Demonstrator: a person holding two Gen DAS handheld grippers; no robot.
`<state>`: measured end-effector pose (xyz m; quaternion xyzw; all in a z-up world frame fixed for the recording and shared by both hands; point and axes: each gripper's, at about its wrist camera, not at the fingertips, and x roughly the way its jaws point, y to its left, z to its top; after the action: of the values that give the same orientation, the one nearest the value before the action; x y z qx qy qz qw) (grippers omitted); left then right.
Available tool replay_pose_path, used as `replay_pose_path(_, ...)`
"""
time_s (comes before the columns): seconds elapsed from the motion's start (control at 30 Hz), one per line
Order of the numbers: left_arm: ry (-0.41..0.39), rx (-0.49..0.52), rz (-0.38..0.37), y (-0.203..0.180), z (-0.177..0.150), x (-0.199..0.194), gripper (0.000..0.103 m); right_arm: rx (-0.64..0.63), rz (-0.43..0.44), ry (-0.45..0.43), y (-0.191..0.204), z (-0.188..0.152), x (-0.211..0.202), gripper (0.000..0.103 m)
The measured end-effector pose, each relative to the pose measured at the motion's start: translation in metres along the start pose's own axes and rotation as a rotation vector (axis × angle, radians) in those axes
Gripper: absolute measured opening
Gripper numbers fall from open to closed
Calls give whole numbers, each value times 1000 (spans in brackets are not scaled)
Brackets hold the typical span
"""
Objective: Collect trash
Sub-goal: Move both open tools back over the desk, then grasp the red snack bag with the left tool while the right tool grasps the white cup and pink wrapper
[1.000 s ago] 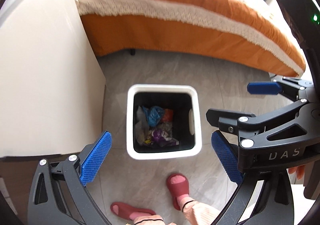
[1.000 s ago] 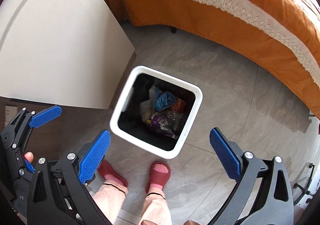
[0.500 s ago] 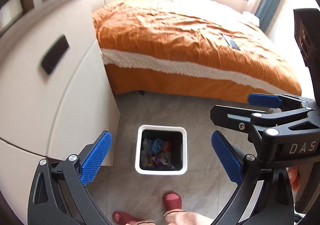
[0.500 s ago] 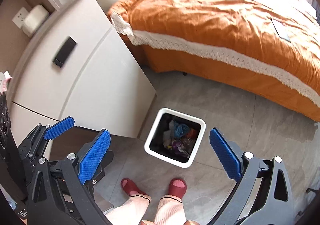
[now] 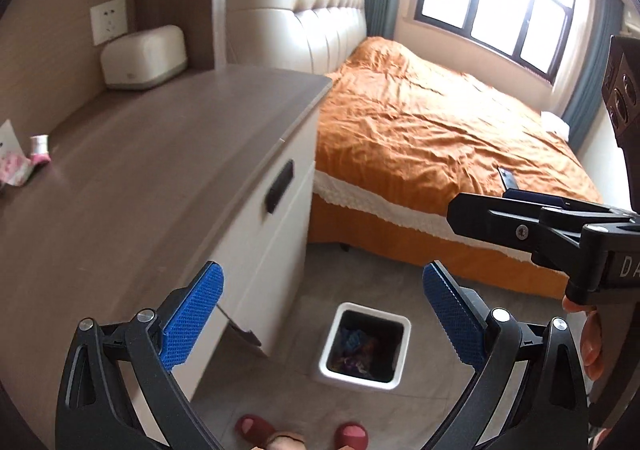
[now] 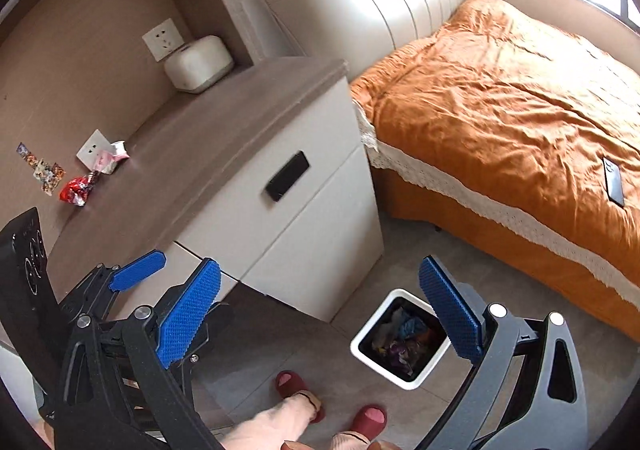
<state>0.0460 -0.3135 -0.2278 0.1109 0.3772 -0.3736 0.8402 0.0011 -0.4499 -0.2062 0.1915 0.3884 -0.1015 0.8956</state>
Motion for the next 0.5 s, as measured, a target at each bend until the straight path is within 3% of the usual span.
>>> replay_pose_path(0.5,-157,-199,322,182,41,-83,98,-305,215,-52,187,85,63,99)
